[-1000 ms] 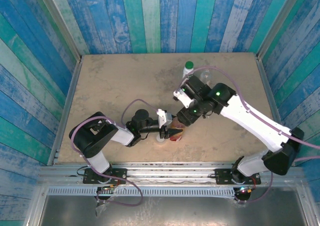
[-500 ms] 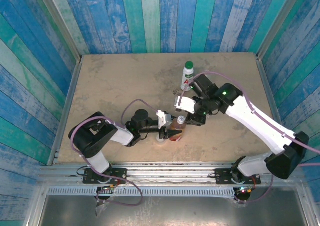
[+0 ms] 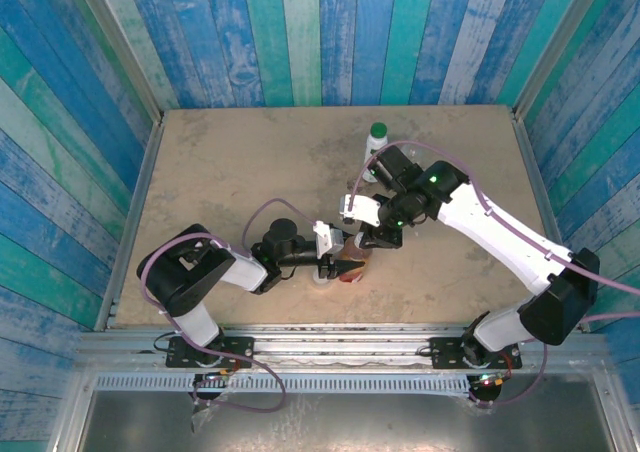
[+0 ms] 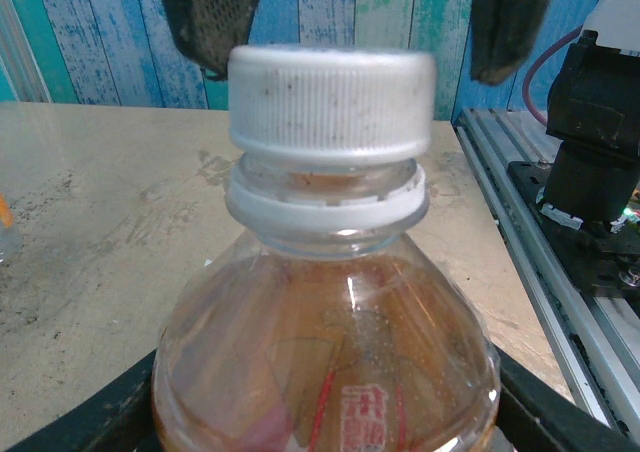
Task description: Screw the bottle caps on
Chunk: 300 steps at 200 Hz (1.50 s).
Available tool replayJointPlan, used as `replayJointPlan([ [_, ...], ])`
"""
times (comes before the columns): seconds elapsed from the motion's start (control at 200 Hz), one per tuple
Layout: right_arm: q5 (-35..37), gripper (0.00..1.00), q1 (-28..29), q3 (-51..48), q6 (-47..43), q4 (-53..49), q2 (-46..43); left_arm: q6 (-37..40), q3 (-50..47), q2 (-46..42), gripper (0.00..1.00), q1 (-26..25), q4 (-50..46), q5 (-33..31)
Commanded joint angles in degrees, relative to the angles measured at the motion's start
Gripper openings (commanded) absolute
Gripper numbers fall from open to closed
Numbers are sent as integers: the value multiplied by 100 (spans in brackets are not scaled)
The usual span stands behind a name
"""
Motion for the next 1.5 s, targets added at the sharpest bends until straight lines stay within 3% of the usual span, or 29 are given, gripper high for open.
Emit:
replayJointPlan([
  [0.0, -70, 38, -14, 147, -408, -249, 124, 45, -136, -80, 63, -6, -745, 34],
  [0.291, -31, 33, -5, 208, -376, -352, 274, 34, -129, -98, 63, -4, -762, 12],
  [0.481, -119, 25, -5, 153, 144, -372, 213, 27, -119, -106, 62, -6, -745, -173],
  [0.576, 34, 18, 7, 43, 1159, -277, 204, -1, -82, -5, 62, -4, -660, -311],
  [0.696, 893, 12, 27, -24, 3411, -292, 199, -100, -42, 83, 63, -6, -468, -467],
  [0.781, 1099, 8, 59, -109, 4396, -462, 130, -101, 44, 151, 63, -6, -520, -500],
  [0.877, 1375, 7, 174, -265, 5622, -448, 11, -93, 88, 217, 62, 1, -490, -465],
  [0.952, 1461, 11, 288, -242, 6203, -437, 17, -66, 112, 231, 62, -7, -515, -435],
  [1.112, 1504, 35, 337, 58, 5982, -411, 174, -42, 131, 161, 63, -7, -585, -390],
  [1.257, 1176, 61, 139, 366, 4625, -362, 25, -139, 15, 54, 63, -2, -459, -307],
  [1.348, 819, 70, -41, 227, 3570, -106, -318, -448, -135, 45, 63, -5, 4, -280],
  [1.498, 11, 70, -487, -408, 2361, 662, -1103, -836, -209, -77, 63, -6, 410, -199],
])
